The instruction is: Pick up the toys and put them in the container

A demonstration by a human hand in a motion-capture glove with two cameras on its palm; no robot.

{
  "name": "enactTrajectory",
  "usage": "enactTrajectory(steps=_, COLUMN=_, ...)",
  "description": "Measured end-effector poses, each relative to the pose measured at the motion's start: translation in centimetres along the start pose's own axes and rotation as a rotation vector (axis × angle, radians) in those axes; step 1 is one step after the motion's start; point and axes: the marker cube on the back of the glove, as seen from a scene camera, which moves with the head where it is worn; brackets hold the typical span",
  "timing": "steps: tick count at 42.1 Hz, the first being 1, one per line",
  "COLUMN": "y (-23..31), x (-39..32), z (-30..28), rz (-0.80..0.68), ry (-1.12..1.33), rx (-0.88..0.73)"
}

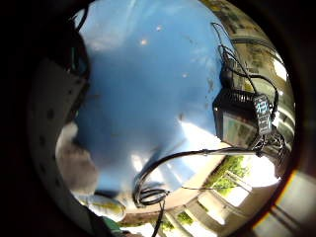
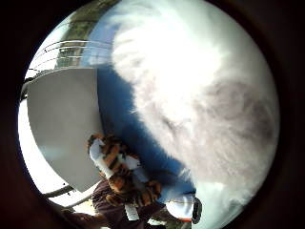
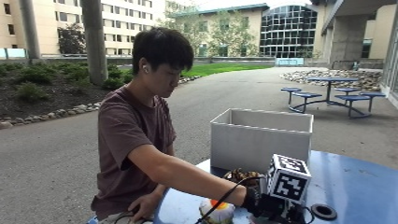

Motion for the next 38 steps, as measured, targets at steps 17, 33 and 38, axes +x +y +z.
enactTrajectory(steps=17, y=4.1, x=-2.6, z=-9.9, rz=0.022, ry=0.019, rx=0.068)
enactTrajectory(steps=33, y=8.2, x=-12.7, z=-26.7, rz=-0.098, ry=0.099, rx=0.199)
enactTrajectory(steps=38, y=7.2, x=-19.0, z=-29.3, rz=-0.118, ry=0.137, rx=0.223)
